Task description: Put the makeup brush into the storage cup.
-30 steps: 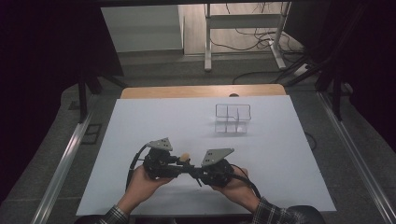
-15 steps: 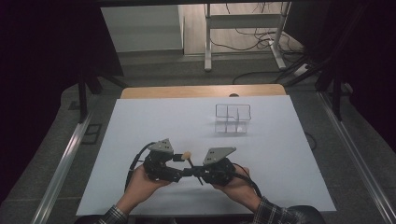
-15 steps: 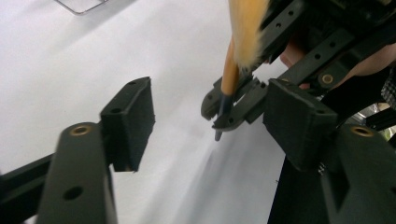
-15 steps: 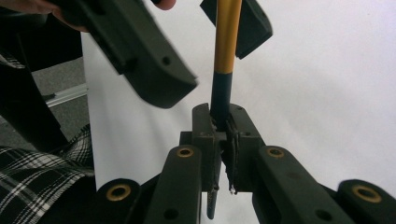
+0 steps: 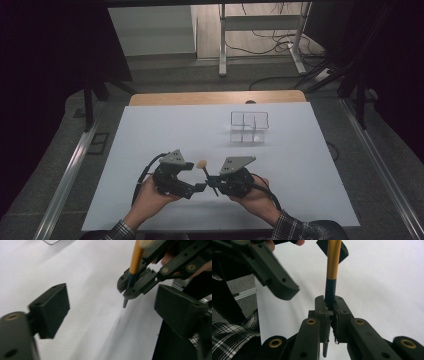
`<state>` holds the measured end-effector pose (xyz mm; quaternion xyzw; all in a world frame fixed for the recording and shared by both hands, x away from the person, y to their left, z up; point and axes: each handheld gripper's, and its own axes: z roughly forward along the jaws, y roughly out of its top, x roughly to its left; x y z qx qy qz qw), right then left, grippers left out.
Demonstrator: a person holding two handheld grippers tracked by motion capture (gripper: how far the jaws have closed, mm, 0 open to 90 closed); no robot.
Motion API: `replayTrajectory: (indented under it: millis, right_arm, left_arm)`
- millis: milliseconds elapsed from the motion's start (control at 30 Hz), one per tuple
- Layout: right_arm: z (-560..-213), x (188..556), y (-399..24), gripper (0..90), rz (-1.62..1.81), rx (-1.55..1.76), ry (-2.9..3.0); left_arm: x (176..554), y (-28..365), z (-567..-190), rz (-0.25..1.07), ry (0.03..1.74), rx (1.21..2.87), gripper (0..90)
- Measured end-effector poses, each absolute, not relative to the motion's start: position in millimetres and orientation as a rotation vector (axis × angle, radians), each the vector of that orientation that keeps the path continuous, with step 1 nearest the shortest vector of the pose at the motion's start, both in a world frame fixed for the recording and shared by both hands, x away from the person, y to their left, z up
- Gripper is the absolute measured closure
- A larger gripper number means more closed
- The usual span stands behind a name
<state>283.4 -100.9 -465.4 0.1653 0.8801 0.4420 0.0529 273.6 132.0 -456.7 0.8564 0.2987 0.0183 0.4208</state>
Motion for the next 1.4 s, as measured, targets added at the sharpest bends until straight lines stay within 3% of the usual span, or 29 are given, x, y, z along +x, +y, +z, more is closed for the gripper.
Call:
replayTrajectory:
  millis: [467,1400]
  right_arm:
    - [-460.9,286.9,-107.5,83.8,1.361,0.531,2.65]
    - [-448.8,299.1,-128.2,83.8,1.392,0.585,2.578]
  left_arm:
    - [269.7,133.8,-464.3,0.105,0.757,2.197,3.3]
    - [258.4,150.9,-476.5,0.272,0.798,2.245,0.0]
